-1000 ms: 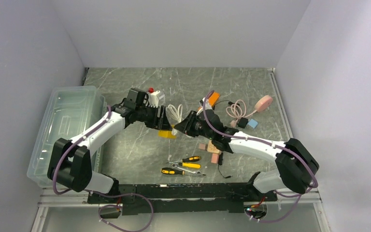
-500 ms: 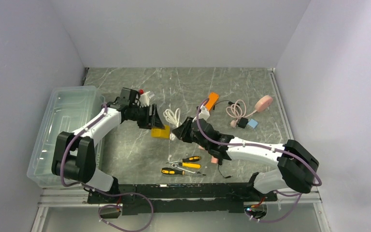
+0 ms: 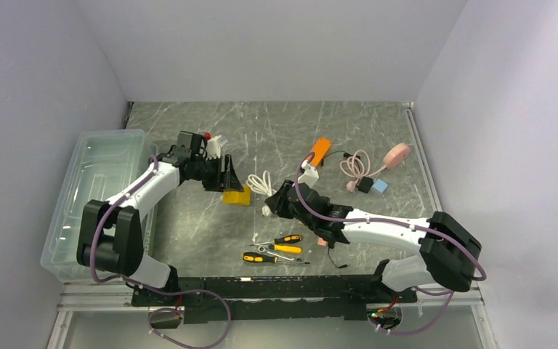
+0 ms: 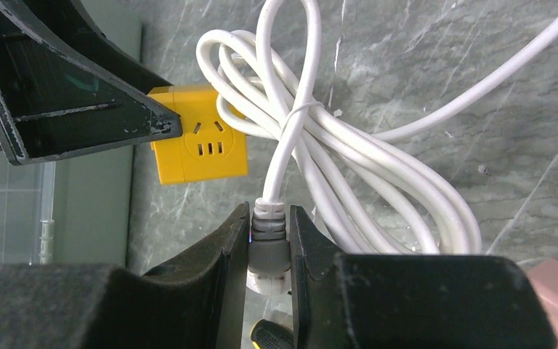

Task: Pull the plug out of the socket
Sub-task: Remove the plug from the socket, then place the socket at the center of the board, then place the plug at the center of the board.

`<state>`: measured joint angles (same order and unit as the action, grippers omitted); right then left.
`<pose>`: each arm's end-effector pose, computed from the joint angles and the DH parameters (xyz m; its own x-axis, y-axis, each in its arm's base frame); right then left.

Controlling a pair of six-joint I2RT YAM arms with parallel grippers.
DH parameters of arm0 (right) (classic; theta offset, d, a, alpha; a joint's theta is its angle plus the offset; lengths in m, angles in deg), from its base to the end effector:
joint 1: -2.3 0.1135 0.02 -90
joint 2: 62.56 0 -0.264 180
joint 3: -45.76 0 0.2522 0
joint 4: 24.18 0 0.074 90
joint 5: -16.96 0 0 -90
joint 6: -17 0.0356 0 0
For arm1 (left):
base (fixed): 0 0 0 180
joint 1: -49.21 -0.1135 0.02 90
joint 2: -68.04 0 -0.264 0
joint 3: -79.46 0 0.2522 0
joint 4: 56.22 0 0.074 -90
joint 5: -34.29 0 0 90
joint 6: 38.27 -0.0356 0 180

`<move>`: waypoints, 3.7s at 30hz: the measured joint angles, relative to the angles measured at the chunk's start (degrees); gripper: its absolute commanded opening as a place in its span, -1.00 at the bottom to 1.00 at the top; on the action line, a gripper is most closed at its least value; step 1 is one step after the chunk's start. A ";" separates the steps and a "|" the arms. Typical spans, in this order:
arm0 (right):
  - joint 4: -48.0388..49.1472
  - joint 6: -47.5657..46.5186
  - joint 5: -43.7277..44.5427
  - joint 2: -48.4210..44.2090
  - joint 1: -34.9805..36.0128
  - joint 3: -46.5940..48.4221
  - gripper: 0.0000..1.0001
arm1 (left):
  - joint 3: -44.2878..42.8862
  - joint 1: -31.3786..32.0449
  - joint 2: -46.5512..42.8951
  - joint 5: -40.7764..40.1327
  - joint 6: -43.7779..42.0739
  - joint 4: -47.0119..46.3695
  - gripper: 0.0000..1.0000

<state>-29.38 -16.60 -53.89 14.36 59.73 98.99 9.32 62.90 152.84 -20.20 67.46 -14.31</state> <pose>0.1635 0.2343 0.2173 -0.6782 0.3999 -0.6165 -0.1384 0.7545 0.6416 0.2835 -0.0903 0.2266 -0.9170 -0.0038 -0.3989 0.2649 0.7419 -0.6160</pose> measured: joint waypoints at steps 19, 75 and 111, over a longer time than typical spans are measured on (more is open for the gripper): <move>-9.92 -18.62 1.53 -8.44 -24.65 5.73 -1.00 | 0.00 -1.29 -10.27 -9.77 -0.61 0.22 -1.00; -29.40 -36.61 -7.63 17.68 -41.16 16.00 -0.11 | -26.60 12.41 21.86 -13.55 1.88 -3.23 -1.00; -29.90 -28.89 -26.84 -11.06 -44.48 3.93 0.96 | -51.84 17.77 46.47 -16.65 6.05 -6.54 0.99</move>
<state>-59.28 -45.50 -80.73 3.30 15.25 102.92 -42.52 80.67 199.31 -36.86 73.51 -20.85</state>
